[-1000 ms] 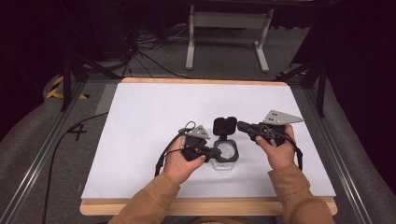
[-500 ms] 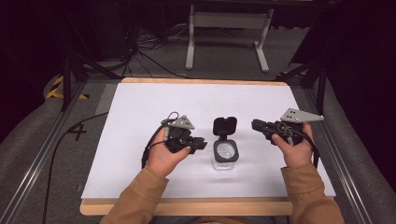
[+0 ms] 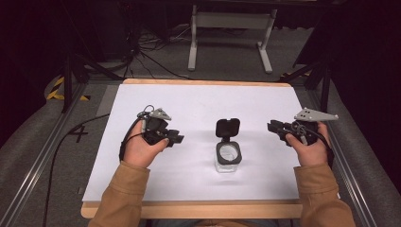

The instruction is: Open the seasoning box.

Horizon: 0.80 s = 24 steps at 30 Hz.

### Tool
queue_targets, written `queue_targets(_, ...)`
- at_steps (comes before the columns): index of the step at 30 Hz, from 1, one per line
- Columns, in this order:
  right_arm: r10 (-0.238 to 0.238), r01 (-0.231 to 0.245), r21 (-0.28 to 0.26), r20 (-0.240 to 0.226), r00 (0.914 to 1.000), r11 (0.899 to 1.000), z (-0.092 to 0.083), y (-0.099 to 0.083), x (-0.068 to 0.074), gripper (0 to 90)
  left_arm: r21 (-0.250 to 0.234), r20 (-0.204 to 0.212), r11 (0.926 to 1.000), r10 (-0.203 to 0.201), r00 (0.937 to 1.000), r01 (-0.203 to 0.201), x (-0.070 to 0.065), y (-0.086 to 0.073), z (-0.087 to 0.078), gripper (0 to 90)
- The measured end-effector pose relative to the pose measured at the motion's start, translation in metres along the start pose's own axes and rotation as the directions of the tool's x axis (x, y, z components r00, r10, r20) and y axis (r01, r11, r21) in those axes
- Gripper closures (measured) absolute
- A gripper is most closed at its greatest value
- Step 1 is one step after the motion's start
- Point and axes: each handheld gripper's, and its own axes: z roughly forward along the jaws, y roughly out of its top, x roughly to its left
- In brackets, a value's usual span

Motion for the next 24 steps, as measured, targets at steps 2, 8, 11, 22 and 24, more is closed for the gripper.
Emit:
queue_targets(2,0.006,-0.006,0.02,0.016,0.9999,1.0,0.001,-0.002,-0.005,74.0,0.001,-0.013,0.9999,-0.015,0.9998,0.015,0.008,-0.003,-0.004,66.1)
queue_targets(8,0.028,-0.034,0.094,0.064,0.9975,0.995,0.007,-0.011,-0.018,68.8,0.023,-0.033,0.9983,-0.054,0.998,0.055,0.028,-0.014,-0.006,62.2)
queue_targets(11,0.049,-0.058,0.119,0.077,0.9958,0.991,0.011,-0.018,-0.026,66.6,0.044,-0.045,0.9968,-0.065,0.9969,0.067,0.037,-0.019,-0.002,59.6)
queue_targets(22,0.074,-0.1,0.192,0.137,0.9878,0.976,0.029,-0.041,-0.05,53.2,0.055,-0.094,0.9937,-0.093,0.9912,0.098,0.064,-0.038,0.015,48.5)
queue_targets(24,0.089,-0.119,0.208,0.15,0.9847,0.971,0.033,-0.047,-0.055,48.1,0.035,-0.104,0.9951,-0.089,0.9906,0.093,0.067,-0.04,0.018,45.2)
